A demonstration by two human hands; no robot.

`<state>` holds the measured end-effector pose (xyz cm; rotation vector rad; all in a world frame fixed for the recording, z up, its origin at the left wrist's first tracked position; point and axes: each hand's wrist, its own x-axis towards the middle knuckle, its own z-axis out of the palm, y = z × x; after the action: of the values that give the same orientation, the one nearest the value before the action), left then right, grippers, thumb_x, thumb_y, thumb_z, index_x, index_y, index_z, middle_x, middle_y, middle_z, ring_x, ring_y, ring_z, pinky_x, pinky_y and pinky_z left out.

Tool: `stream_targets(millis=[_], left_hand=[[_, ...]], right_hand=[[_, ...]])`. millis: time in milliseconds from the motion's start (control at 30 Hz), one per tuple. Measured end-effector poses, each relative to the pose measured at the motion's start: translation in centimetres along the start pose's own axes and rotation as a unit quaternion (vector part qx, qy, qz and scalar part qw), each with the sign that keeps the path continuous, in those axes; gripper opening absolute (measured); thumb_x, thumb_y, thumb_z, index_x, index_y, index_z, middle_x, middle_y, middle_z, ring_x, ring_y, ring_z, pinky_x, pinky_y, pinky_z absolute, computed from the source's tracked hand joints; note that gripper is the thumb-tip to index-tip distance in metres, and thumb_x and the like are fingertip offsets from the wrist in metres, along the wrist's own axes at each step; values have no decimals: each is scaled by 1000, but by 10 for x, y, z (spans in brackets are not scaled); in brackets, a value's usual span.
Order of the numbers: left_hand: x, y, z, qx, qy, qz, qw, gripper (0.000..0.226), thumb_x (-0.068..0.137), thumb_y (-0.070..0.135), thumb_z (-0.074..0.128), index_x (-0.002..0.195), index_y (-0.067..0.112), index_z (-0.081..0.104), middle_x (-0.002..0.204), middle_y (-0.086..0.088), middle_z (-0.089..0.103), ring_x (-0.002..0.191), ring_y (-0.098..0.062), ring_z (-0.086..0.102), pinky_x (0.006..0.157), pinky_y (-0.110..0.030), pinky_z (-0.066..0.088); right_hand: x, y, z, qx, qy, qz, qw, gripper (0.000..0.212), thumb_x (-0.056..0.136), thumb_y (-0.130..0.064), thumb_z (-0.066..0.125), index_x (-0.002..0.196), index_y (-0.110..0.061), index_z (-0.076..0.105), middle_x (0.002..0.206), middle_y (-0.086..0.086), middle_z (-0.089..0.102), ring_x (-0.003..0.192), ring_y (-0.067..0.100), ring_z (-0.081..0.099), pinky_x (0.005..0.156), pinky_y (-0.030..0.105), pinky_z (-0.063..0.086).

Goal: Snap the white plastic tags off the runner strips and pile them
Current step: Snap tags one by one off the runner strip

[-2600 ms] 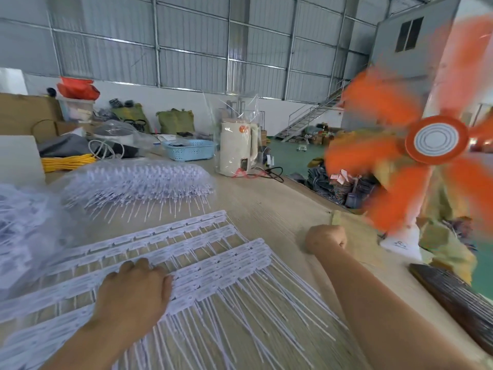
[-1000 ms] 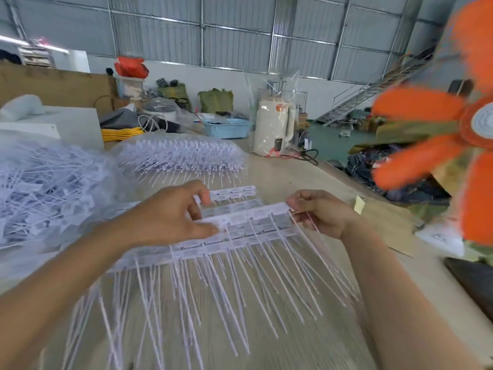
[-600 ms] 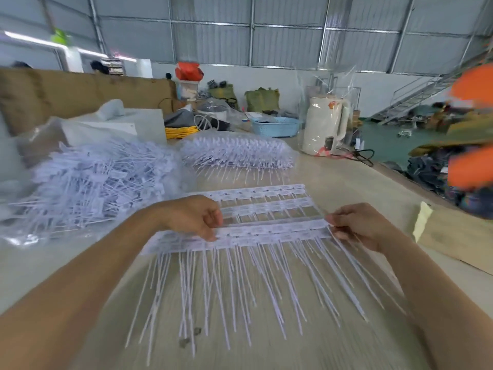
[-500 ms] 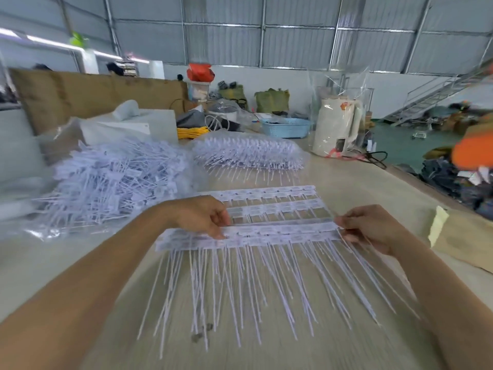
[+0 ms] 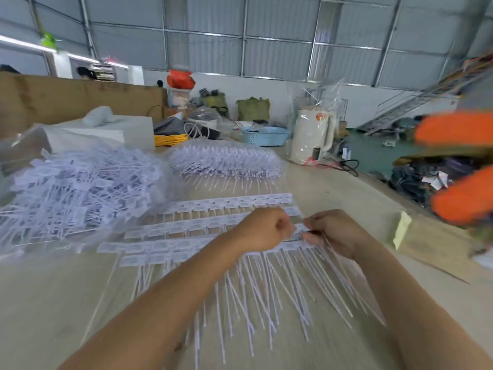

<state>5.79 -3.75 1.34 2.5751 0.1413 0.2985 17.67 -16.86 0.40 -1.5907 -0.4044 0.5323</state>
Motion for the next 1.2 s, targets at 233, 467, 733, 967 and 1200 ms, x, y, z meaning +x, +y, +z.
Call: stream_targets(millis=[233,467,733,967,1200], left_hand=[[28,-13,15,0,2,19,1000,14,84,25,70,77,21,58,69,10,51,63,0,48,55,-10,33],[32,-27,20,67,19,49,996,9,88,28,63,86,19,64,77,0,61,78,-16,60,73,-31,47],[24,-22,17,44,49,38,997,23,86,34,65,107,25,65,96,-1,68,91,-20,62,82,-37,49],[25,-16,11,-107,11,-33,994,22,91,28,60,95,8,69,90,-2,70,78,-11,65,76,-30,49],[30,-9,9,-125,8,-85,988,42,96,27,52,55,15,51,42,10,52,38,-2,39,42,-17,31]], right_hand=[[-6,-1,5,-15,5,-10,1000,18,81,11,61,65,2,60,55,12,54,41,16,51,40,20,45],[-3,4,1,-18,-62,-3,998,24,90,-1,59,66,-1,59,51,9,55,40,13,52,43,21,47],[-6,-3,-5,36,-75,-14,996,27,94,-19,56,73,-3,63,57,7,58,42,11,53,42,19,43],[-6,-2,-3,-68,-81,-96,990,11,87,-4,64,79,3,62,53,5,51,42,9,47,42,19,39],[-8,-2,0,-139,-72,-159,975,12,86,-8,67,76,0,65,54,3,56,47,10,50,48,20,42]])
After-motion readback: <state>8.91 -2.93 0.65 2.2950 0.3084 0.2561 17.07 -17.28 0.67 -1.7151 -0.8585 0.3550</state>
